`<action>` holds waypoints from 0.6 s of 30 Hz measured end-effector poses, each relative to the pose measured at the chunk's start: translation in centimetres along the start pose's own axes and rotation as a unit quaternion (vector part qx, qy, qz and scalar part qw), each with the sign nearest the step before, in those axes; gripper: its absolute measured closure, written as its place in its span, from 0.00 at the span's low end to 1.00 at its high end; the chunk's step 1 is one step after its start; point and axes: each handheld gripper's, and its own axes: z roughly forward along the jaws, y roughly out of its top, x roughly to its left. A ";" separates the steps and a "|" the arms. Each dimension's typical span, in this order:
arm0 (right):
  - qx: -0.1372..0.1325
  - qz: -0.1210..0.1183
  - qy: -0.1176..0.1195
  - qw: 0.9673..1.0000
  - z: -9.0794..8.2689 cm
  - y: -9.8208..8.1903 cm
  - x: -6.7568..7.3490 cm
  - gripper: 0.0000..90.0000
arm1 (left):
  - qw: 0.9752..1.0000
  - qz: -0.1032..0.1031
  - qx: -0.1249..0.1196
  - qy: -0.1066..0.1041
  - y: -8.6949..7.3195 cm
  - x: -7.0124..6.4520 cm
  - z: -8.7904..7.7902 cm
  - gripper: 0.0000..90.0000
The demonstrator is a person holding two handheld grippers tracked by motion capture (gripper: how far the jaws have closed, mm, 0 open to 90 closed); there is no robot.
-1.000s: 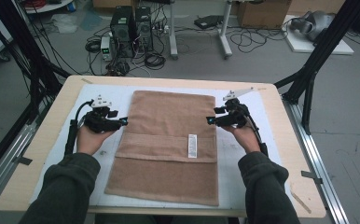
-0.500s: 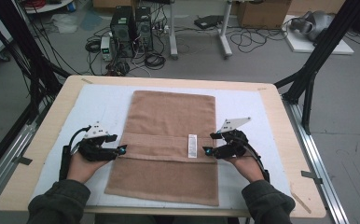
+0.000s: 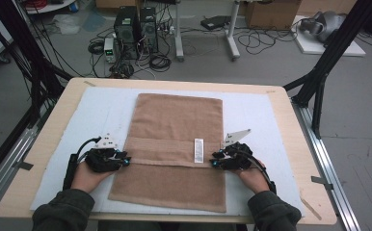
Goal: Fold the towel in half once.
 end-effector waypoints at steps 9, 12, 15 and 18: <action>-0.010 -0.003 0.007 1.000 -0.3 0.1 -0.3 0.96 | 1.000 -0.006 -0.013 -0.006 0.1 -0.3 -0.3 1.00; -0.022 0.000 0.017 1.000 -0.8 0.3 -0.4 0.97 | 1.000 -0.003 -0.020 -0.004 0.3 -0.5 -0.6 1.00; -0.026 -0.003 0.015 1.000 -1.4 0.9 -0.5 0.97 | 0.999 -0.005 -0.034 0.001 0.6 -0.3 -0.8 0.92; -0.003 -0.013 0.008 1.000 -1.0 1.1 -0.4 0.96 | 0.999 -0.020 -0.025 0.004 0.9 0.1 -0.2 0.66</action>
